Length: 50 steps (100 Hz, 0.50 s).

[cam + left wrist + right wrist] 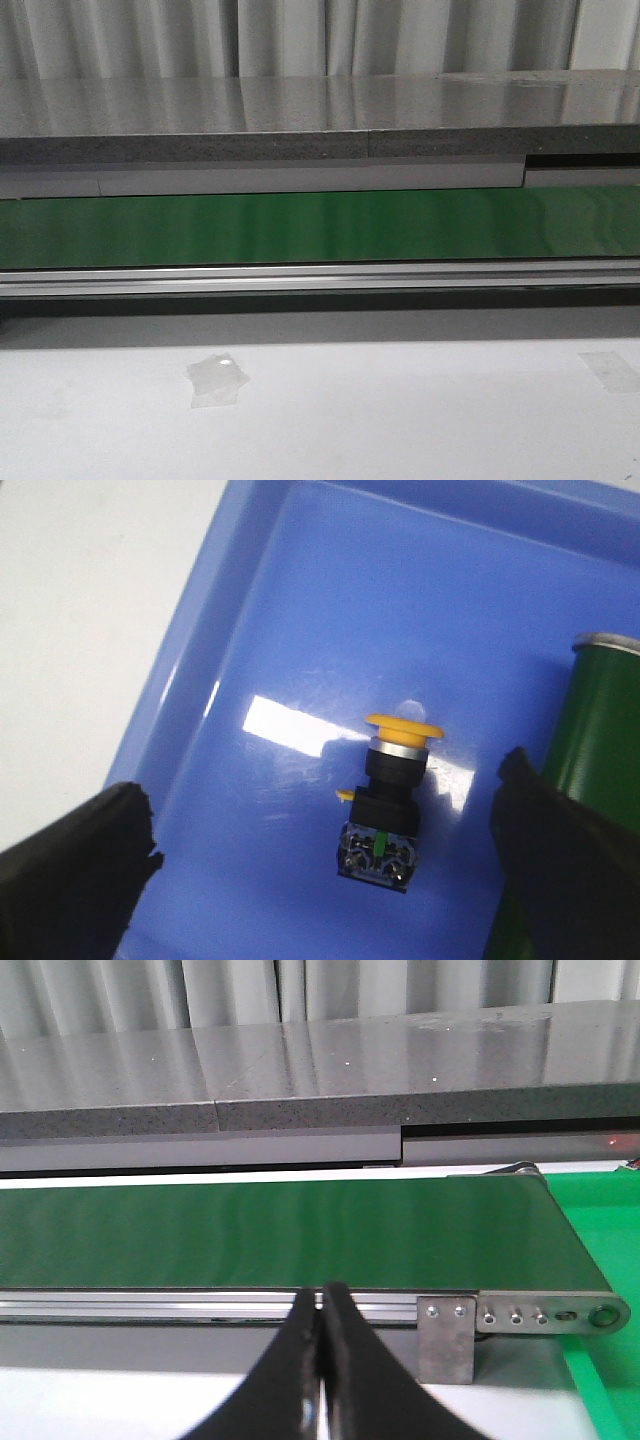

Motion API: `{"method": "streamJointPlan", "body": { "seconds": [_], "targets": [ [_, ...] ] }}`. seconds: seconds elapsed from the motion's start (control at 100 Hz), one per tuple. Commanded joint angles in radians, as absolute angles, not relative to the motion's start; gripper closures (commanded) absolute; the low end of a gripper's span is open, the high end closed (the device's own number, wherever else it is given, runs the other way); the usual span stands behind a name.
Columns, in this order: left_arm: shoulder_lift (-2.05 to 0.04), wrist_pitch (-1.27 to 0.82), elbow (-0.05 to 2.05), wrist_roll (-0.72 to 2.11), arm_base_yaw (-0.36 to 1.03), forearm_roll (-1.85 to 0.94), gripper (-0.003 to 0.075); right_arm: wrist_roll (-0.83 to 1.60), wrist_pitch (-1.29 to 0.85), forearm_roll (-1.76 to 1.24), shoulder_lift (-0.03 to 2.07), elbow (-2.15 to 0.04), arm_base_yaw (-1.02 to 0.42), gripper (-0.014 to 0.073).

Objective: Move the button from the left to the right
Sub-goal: 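Lower the left gripper around the yellow button's black body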

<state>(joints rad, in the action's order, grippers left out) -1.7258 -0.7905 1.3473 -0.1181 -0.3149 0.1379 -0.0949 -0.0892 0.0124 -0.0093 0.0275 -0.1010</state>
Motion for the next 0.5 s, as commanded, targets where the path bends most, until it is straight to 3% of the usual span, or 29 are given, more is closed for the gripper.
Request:
{"method": "streamJointPlan", "body": {
  "seconds": [0.0, 0.49],
  "targets": [
    [-1.725, -0.738, 1.381, -0.102, -0.316, 0.103, 0.0069, -0.092, -0.008, 0.011, -0.03, 0.013, -0.104, 0.0662],
    [-1.844, -0.669, 1.382, -0.077, -0.316, 0.06, 0.0069, -0.092, -0.008, 0.011, -0.03, 0.013, -0.104, 0.0662]
  ]
}}
